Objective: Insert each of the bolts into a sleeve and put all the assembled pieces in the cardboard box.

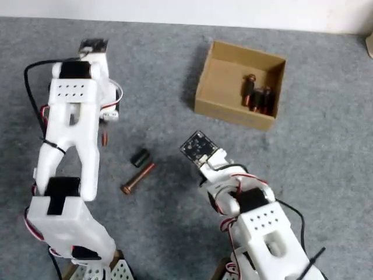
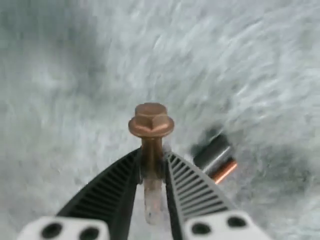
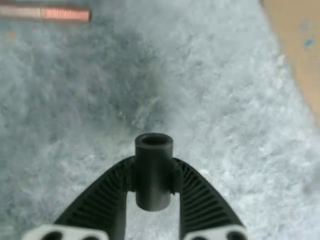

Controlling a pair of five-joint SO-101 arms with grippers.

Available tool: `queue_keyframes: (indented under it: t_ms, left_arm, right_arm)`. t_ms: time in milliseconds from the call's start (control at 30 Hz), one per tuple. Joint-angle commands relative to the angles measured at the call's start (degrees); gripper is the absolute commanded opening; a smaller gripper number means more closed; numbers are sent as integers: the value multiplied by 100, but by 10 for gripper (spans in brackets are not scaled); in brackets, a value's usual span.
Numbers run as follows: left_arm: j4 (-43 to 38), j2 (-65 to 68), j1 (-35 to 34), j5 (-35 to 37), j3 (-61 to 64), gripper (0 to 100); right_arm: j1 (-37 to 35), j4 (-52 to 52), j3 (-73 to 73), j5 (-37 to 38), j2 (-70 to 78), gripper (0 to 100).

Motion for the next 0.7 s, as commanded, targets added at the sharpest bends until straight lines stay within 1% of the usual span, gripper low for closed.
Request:
queue_keyframes:
  t_ms: [0, 200, 267, 333, 400, 500, 600, 667]
  left_arm:
    - [-229, -1024, 312, -369, -277, 5]
    - [-237, -2545, 558, -422, -180, 5]
    - [-316, -3020, 699, -413, 101, 5]
    - [-563, -3477, 945, -404, 620, 5]
    - [-949, -3987, 1147, -396, 1279, 5]
    - [-1829, -4945, 1393, -352, 2457, 5]
    - [-2752, -6062, 1604, -360, 3688, 5]
    - [-3253, -6818, 1798, -360, 4532, 5]
  right_arm:
    - [40, -180, 4, -308, -954, 5]
    - [48, -163, 954, -431, -3284, 5]
    - [48, -145, 1244, -431, -4040, 5]
    - [48, 22, 1437, -431, -4690, 5]
    - [48, 242, 1552, -431, -5147, 5]
    - [48, 303, 1534, -440, -4936, 5]
    - [40, 295, 1543, -448, -5042, 5]
    - [-4, 259, 1499, -624, -5059, 5]
